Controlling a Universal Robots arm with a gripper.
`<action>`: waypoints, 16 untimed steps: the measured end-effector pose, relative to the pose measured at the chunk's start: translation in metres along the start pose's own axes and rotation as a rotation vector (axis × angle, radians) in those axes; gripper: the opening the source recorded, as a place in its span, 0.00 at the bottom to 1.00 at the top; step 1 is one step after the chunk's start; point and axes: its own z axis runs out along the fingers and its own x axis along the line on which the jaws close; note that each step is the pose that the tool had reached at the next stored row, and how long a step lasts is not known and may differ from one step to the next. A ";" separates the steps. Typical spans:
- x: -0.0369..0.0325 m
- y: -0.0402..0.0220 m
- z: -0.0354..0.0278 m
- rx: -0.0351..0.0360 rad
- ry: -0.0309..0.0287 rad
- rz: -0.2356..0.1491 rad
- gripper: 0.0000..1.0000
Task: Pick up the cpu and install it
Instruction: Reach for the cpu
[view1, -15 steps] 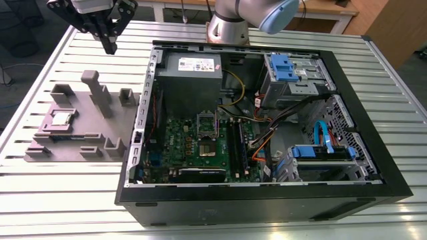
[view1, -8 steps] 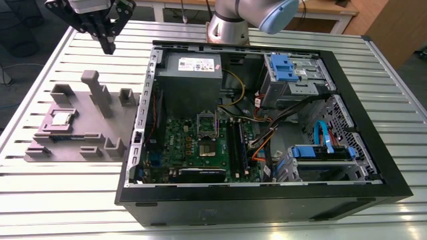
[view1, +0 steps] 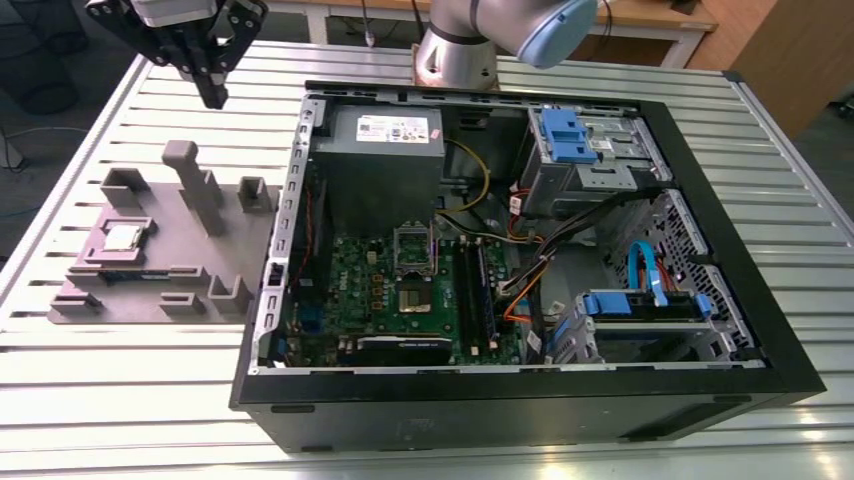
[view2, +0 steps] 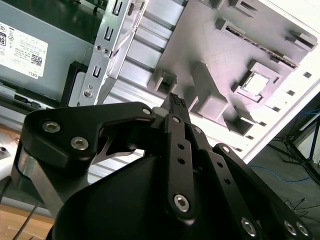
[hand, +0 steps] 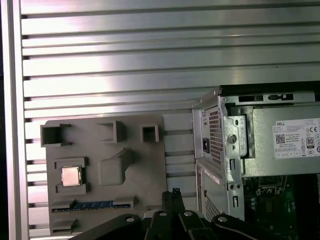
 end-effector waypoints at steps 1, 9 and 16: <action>0.0003 0.0000 0.0000 0.0000 -0.0001 0.000 0.10; 0.0033 -0.0003 0.0000 0.0000 0.0000 0.000 0.10; 0.0059 -0.0005 0.0000 0.0000 0.0000 0.000 0.10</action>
